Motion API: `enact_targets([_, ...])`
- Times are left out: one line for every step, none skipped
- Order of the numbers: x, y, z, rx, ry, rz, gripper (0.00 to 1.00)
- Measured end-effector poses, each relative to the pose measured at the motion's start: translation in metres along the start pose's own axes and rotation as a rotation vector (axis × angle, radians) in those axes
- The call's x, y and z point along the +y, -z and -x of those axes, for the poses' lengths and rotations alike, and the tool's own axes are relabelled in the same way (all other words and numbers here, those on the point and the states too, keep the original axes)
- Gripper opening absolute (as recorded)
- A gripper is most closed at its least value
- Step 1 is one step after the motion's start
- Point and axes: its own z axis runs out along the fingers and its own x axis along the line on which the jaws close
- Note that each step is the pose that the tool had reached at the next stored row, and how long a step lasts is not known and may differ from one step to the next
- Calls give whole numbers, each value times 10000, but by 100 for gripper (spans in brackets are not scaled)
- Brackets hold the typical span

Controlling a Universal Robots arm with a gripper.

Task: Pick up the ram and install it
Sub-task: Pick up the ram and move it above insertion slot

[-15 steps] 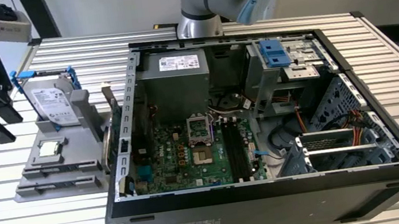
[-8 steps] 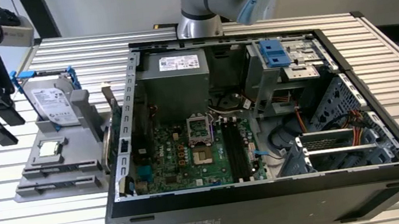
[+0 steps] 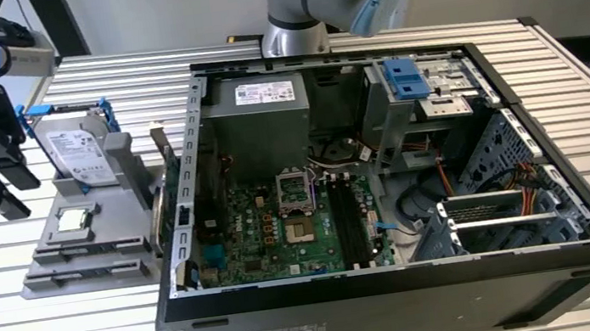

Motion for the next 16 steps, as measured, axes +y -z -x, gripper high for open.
enact_targets([0, -8, 0, 0, 0, 0, 100])
enact_targets([0, -18, -1, 0, 0, -1, 100])
enact_targets([1, -25, -1, 0, 0, 0, 100])
enact_targets([1, -30, -1, 0, 0, 0, 100])
enact_targets([1, -36, -1, 0, 0, -1, 100])
enact_targets([1, -42, -1, 0, 0, -3, 100])
enact_targets([1, -47, -2, 0, 0, -4, 100])
enact_targets([1, -52, -1, 0, -1, -5, 100])
enact_targets([2, -57, -2, 0, -1, -6, 100])
enact_targets([2, -62, -2, 0, -1, -7, 100])
enact_targets([2, -67, -2, 0, -1, -8, 100])
enact_targets([2, -72, -3, 0, 0, -9, 100])
enact_targets([2, -77, -3, 0, 0, -10, 100])
enact_targets([2, -83, -3, 0, 0, -10, 100])
enact_targets([2, -88, -3, 0, 0, -11, 100])
enact_targets([2, -93, -4, 0, 1, -11, 100])
